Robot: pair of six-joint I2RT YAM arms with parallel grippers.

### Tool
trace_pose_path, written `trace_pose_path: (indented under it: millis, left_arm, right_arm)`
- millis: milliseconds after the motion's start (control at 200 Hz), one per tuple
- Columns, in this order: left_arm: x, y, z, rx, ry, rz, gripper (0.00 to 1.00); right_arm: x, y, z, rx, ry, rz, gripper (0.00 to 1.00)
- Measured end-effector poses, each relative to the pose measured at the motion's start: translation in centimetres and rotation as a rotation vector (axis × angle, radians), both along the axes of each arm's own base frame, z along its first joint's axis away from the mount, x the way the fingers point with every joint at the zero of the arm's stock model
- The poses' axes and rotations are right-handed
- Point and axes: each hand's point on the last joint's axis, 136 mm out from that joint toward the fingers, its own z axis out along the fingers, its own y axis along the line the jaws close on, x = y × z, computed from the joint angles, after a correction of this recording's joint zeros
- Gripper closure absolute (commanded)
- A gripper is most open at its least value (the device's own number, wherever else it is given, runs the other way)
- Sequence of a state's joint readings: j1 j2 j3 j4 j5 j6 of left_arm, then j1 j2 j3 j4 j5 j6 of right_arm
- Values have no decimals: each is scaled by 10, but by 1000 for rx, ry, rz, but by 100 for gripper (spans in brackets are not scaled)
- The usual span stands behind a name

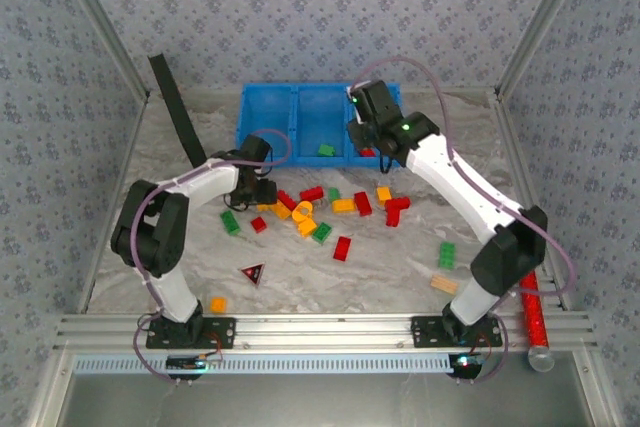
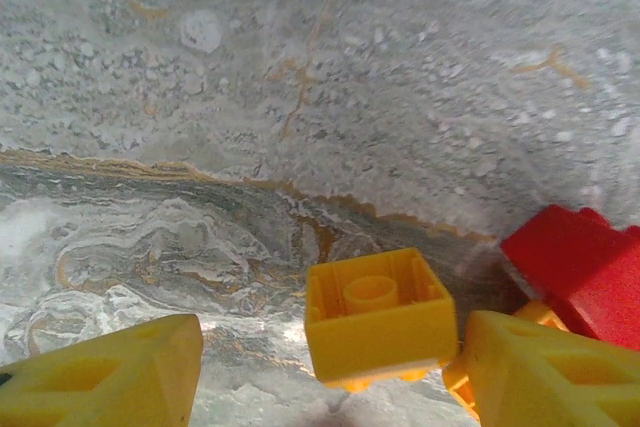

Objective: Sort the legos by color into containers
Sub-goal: Place the lego in the container.

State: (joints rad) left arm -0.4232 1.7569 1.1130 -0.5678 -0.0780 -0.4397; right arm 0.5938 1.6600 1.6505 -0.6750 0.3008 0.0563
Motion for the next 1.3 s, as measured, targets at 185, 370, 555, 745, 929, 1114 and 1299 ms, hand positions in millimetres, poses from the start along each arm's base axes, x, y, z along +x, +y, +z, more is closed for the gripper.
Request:
trace_pose_path:
  millis: [185,370,555,745,929,1114,1299]
  left_arm:
    - [-2,5,-18,13,38,11,31]
    - [-1,5,-18,13,40,19,32]
    - [-1,5,-19,18,50,19,32]
    - [-1,5,-19,18,53,24,33]
    - [-1,5,-19,17,53,26,33]
    - [-1,5,-19,17,53,29,34]
    - [-1,5,-19,17,53,29,36]
  right_arm:
    - [36,34,-20,-18,1,107,72]
    - [67,54,-61,-11,53,177,71]
    - [89,75,-104,7,120,226,68]
    - [100,91,-128,24,165,257,66]
    - [102,96,-146,32,217,269,62]
    - [98,96,-172,34,285,268,55]
    - [93,98,-184,45,325,268,45]
